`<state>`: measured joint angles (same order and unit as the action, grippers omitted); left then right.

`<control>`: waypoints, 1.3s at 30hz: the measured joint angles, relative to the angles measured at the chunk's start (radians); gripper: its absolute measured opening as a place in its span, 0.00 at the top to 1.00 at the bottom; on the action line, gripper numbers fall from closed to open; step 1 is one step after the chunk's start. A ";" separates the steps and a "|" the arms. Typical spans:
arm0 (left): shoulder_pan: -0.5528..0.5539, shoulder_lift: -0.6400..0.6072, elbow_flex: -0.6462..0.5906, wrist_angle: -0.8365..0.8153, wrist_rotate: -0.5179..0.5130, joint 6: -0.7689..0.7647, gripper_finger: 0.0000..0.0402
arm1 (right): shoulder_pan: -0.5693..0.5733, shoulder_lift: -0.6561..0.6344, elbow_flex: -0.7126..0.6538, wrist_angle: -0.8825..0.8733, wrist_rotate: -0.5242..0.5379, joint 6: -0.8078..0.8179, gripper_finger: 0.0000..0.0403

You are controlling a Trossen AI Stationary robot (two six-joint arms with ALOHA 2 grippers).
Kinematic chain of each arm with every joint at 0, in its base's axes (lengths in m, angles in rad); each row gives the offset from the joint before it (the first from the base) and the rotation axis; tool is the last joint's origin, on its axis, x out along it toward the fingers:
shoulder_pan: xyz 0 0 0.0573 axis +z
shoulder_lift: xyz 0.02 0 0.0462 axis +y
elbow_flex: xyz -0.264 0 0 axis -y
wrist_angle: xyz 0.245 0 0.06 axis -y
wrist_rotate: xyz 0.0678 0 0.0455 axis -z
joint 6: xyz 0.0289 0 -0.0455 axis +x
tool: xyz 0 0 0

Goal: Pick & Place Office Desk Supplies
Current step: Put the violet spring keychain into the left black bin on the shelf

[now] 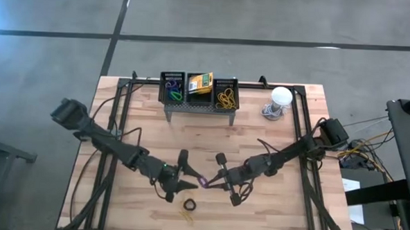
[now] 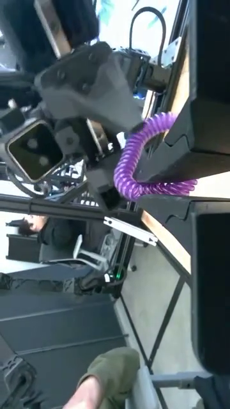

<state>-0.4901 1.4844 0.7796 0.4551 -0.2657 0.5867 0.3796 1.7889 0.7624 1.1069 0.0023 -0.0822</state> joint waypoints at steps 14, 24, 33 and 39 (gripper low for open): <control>0.041 0.066 0.007 0.079 0.020 -0.045 0.81 | 0.000 0.000 0.000 -0.004 -0.001 0.001 0.94; 0.020 0.072 0.091 -0.122 -0.056 -0.118 0.94 | -0.002 -0.067 0.000 -0.326 0.187 0.135 0.81; -0.012 0.062 0.366 -0.867 -0.789 -0.422 0.94 | -0.003 -0.121 -0.004 -0.734 0.719 0.381 0.64; 0.197 -0.013 0.505 -1.233 -0.797 -0.619 0.93 | -0.002 -0.079 -0.006 -0.685 0.720 0.388 0.63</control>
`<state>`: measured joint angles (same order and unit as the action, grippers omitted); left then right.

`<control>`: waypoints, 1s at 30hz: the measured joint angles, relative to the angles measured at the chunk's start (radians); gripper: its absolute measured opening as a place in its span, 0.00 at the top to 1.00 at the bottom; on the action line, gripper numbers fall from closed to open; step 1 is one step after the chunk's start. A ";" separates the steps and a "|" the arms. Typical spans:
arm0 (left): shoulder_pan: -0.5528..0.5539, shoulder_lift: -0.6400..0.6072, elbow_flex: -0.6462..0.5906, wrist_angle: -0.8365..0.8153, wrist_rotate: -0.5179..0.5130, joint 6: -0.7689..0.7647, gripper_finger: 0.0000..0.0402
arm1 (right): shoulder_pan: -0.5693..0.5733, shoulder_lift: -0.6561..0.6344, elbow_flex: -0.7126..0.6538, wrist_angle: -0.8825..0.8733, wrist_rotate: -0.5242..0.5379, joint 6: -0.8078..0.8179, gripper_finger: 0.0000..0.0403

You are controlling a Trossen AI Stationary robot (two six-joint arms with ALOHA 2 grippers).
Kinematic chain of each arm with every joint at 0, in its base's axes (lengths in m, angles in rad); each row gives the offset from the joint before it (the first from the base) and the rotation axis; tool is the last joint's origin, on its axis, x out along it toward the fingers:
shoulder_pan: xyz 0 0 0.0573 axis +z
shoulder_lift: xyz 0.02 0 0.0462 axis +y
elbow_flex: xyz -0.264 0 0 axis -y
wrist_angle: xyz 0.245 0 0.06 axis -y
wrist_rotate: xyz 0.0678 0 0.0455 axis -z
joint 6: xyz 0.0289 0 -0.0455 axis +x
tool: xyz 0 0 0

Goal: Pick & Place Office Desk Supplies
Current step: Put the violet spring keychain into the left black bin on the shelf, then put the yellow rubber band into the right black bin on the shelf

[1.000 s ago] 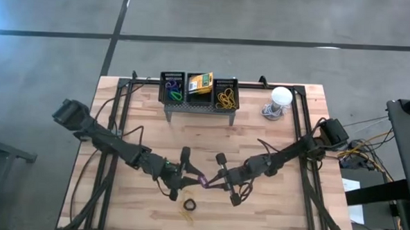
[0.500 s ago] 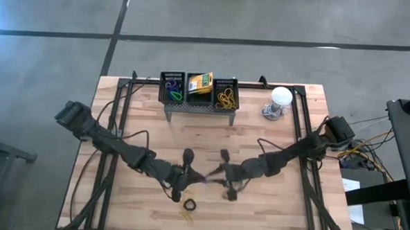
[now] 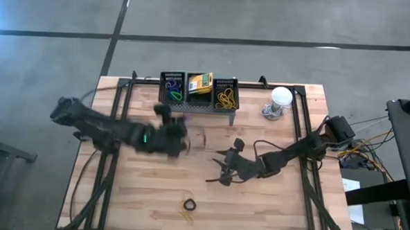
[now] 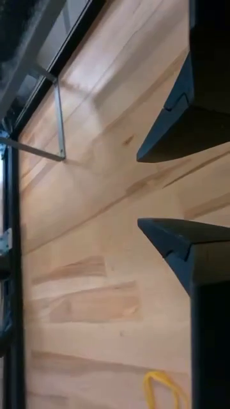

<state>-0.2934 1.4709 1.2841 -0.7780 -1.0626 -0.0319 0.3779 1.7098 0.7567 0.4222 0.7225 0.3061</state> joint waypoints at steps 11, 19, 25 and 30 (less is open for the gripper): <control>0.768 -0.141 -0.102 0.031 0.768 -0.039 0.93 | -0.001 0.034 0.006 0.042 -0.016 -0.039 0.67; 0.979 -0.144 -0.193 0.261 1.079 0.060 0.79 | -0.001 0.034 0.006 0.062 -0.016 -0.047 0.69; 0.981 -0.157 -0.140 0.213 1.073 0.075 0.57 | -0.001 0.034 0.006 0.068 -0.017 -0.047 0.69; 0.950 -0.209 -0.084 0.134 1.071 -0.002 0.48 | -0.001 0.034 0.006 0.073 -0.017 -0.044 0.68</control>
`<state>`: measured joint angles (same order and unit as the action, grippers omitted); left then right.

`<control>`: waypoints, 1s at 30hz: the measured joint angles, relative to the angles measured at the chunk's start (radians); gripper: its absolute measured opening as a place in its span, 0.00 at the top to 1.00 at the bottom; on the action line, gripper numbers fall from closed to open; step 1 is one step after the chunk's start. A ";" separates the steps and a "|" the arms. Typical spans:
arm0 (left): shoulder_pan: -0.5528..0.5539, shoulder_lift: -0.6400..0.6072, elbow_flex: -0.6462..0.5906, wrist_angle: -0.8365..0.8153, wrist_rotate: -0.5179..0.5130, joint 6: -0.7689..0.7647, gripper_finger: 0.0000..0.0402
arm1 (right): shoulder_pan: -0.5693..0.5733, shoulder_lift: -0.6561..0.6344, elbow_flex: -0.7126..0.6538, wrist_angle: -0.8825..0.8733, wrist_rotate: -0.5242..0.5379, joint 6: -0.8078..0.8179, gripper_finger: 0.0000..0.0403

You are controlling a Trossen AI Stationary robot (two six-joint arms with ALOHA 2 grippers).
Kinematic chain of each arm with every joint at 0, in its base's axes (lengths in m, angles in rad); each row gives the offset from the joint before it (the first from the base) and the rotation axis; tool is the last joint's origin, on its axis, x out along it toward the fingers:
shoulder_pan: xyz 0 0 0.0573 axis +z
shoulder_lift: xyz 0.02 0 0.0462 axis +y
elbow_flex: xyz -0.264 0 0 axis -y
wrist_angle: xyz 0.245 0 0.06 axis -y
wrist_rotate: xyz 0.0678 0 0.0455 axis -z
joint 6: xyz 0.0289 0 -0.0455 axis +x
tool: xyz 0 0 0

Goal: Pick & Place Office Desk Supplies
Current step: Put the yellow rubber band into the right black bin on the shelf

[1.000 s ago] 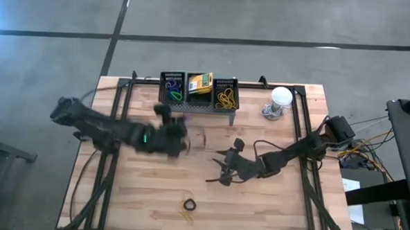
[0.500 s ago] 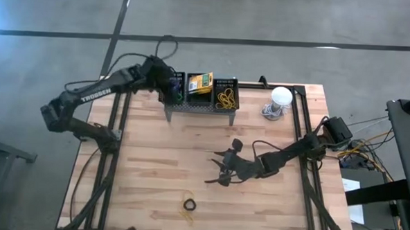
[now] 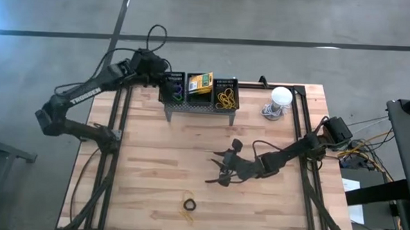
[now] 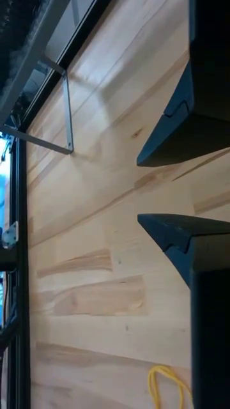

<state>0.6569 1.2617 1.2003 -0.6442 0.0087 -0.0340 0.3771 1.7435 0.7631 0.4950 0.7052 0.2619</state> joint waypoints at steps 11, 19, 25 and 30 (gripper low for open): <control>-0.621 -0.209 -0.361 0.233 -0.147 -0.068 0.53 | -0.003 0.187 0.037 0.280 -0.278 -0.094 0.66; -1.286 -0.116 -0.760 0.918 -0.633 -0.070 0.54 | -0.009 0.303 0.315 0.023 -0.420 -0.045 0.54; -1.563 0.013 -0.863 1.142 -0.981 -0.081 0.54 | -0.014 0.394 0.593 -0.402 -0.453 0.058 0.53; -1.597 0.080 -0.863 1.142 -1.000 -0.175 0.54 | -0.005 0.518 0.749 -0.493 -0.583 0.064 0.56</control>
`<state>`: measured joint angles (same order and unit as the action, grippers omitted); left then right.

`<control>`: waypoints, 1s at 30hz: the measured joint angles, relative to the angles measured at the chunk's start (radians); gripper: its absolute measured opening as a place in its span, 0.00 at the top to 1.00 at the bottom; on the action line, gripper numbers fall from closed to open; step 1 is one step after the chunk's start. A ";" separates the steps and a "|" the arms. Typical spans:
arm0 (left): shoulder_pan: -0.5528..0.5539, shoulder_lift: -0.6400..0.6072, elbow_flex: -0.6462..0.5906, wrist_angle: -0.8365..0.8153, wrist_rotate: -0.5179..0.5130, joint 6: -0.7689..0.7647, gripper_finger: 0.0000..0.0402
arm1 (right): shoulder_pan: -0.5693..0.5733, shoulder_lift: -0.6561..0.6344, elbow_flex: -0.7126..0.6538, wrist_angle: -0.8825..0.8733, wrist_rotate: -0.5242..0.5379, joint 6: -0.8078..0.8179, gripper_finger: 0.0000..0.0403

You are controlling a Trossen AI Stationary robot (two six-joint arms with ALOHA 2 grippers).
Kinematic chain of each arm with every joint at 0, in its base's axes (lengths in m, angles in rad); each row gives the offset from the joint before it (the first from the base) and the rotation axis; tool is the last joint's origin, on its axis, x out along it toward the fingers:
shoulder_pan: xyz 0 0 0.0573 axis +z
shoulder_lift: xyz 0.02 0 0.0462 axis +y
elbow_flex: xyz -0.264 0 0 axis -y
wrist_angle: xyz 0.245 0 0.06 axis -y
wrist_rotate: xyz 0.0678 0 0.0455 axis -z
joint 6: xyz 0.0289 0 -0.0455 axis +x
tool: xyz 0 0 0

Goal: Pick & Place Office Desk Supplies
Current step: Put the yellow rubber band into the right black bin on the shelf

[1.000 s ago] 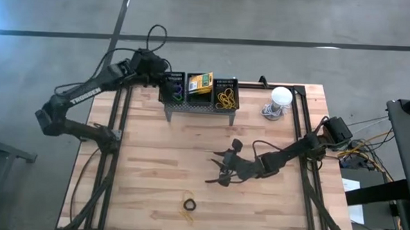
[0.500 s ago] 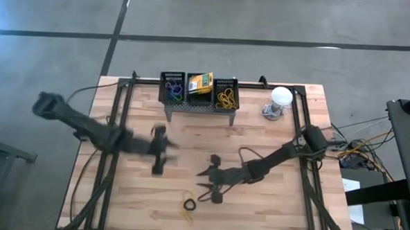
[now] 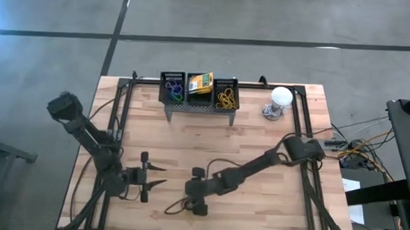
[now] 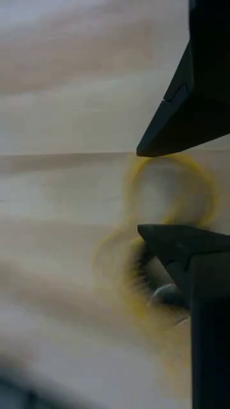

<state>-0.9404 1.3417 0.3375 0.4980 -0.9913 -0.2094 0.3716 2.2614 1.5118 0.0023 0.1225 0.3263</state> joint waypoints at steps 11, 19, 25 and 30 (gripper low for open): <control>0.048 0.035 0.002 -0.001 0.034 -0.008 0.54 | 0.001 0.043 0.145 -0.339 0.089 -0.027 0.79; 0.053 0.035 0.002 0.000 0.034 -0.009 0.54 | 0.014 0.027 0.116 -0.317 0.227 -0.055 0.97; 0.054 0.035 0.002 -0.001 0.034 -0.009 0.54 | 0.046 -0.135 0.117 -0.362 0.340 -0.127 0.98; 0.057 0.035 0.002 -0.001 0.034 -0.009 0.54 | 0.057 -0.282 0.114 -0.426 0.340 -0.196 0.98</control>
<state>-0.8836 1.3766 0.3393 0.4972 -0.9572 -0.2180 0.4283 1.9791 1.6254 -0.4237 0.4624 0.1302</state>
